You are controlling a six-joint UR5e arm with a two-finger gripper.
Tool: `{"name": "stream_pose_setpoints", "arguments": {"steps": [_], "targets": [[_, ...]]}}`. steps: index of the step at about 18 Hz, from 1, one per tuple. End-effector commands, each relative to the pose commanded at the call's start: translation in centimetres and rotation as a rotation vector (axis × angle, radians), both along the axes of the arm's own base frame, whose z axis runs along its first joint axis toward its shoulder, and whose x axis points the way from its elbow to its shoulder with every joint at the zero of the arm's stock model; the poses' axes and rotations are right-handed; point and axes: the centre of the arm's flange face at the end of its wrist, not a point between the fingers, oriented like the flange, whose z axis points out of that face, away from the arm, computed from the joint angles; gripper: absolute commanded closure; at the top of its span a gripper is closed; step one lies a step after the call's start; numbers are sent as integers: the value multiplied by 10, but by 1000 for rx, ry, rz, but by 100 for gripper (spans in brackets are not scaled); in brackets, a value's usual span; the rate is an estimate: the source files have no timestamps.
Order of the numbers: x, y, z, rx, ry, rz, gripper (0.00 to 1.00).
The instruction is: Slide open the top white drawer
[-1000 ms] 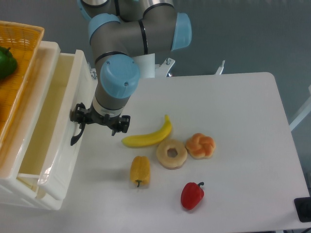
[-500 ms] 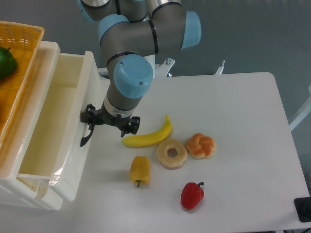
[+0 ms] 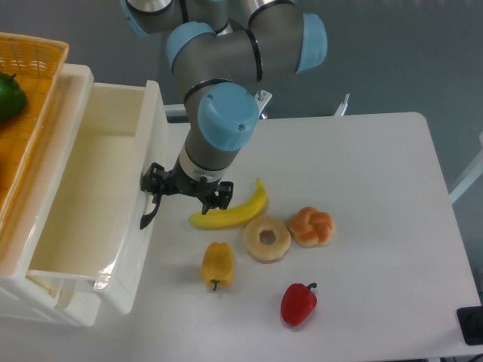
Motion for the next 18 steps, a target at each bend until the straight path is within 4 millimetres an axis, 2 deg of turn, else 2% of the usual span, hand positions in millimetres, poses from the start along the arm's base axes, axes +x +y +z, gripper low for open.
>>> {"name": "stream_pose_setpoints", "arguments": {"steps": [4, 18], "targets": [[0, 0, 0, 0, 0, 0, 0], [-21, -12, 0, 18, -21, 46, 0]]}}
